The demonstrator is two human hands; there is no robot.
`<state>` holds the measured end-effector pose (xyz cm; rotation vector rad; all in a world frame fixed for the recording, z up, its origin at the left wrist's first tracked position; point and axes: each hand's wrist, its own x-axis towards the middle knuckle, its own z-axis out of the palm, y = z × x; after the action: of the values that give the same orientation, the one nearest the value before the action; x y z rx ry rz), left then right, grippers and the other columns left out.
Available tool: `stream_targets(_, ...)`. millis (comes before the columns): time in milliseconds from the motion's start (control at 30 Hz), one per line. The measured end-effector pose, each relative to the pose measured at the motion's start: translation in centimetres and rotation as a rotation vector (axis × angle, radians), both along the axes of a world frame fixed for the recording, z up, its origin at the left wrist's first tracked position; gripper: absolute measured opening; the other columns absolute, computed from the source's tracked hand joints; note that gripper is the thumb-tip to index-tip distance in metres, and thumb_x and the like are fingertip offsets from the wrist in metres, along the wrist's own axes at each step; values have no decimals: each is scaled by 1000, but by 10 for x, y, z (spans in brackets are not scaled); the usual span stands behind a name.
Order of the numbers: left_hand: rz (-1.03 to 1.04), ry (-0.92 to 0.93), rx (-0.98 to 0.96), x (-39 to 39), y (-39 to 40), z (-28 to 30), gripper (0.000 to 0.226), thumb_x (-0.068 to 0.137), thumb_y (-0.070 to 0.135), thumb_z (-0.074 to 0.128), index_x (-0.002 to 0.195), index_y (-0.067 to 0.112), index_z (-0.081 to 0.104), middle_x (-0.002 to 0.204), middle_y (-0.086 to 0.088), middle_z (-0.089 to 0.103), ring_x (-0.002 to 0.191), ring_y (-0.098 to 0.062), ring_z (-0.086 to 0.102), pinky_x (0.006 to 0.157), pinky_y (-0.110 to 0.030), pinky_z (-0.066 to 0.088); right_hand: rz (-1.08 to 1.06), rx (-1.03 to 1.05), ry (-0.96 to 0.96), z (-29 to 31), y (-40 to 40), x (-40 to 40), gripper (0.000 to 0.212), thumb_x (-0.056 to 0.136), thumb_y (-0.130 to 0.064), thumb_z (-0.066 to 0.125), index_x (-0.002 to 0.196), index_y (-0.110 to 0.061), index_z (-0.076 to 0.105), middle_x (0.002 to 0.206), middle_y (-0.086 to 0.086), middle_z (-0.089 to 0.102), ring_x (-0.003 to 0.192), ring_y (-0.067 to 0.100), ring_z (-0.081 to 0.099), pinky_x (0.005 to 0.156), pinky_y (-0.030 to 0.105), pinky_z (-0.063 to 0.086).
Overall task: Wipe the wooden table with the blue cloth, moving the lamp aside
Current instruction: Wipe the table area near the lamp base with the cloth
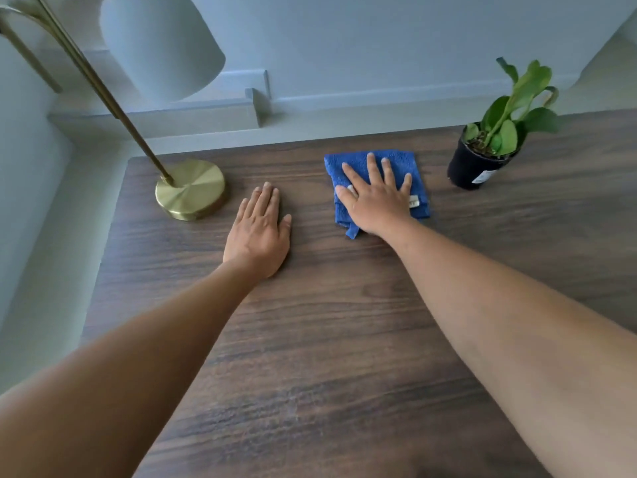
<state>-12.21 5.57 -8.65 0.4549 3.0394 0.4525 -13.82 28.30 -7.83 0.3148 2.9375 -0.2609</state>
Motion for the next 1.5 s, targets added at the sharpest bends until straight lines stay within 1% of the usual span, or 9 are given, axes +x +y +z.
stream_targets(167,7,27,-9,0,-1,-1,61,104,41,23,157,14,15,165,0,4,152,-11,-2,122,-28,-4,22,-22,-24,2,16,-74,59,97,-64,11,154,-50,2,167,0,-11,152,28,-14,114,66,-10)
stream_targets(300,15,44,-1,1,0,-2,60,105,41,25,157,15,15,165,1,5,151,-10,-2,121,-26,-5,26,-41,-13,2,22,-99,57,99,-59,12,154,-48,5,167,1,-9,152,29,-12,114,67,-10)
stream_targets(433,23,37,1,4,0,1,60,104,41,26,158,16,15,165,1,5,151,-9,-2,122,-26,-5,42,-62,-18,5,21,-89,56,100,-58,11,154,-48,4,167,1,-10,152,29,-13,115,66,-10)
stream_targets(533,22,17,5,4,0,1,60,104,42,25,158,16,14,165,1,4,151,-9,-3,122,-28,-4,61,-51,-17,3,16,-56,56,99,-61,11,154,-50,3,166,-1,-12,152,27,-15,115,65,-10)
stream_targets(700,29,26,-3,5,2,1,61,104,41,28,157,15,16,165,0,6,152,-11,-1,123,-29,-2,222,7,-22,2,-5,-12,59,96,-69,11,152,-54,-1,166,-3,-15,151,26,-17,115,65,-10)
stream_targets(933,30,40,-9,4,1,0,59,104,40,28,157,16,16,165,1,6,152,-11,0,122,-26,-5,298,-1,-15,2,-32,-62,58,97,-67,11,152,-53,1,166,-3,-15,151,29,-17,113,69,-10)
stream_targets(1200,22,42,-7,4,-2,-2,59,105,42,27,158,18,15,165,3,5,151,-7,-2,123,-27,-3,157,-102,0,3,-36,-109,58,99,-58,14,155,-45,9,167,-2,-7,152,29,-12,113,67,-10)
stream_targets(1367,20,36,2,4,-2,-1,59,104,43,27,157,18,16,165,3,6,151,-7,-1,123,-28,-1,-74,-85,42,2,14,-85,58,100,-58,13,156,-43,9,167,-3,-7,152,28,-12,115,65,-11)
stream_targets(1500,14,26,5,4,-1,-1,60,104,44,25,157,18,15,165,3,5,151,-7,-2,123,-29,-1,-113,-55,31,0,44,-43,61,98,-62,11,156,-44,7,167,-2,-9,152,27,-13,115,64,-12)
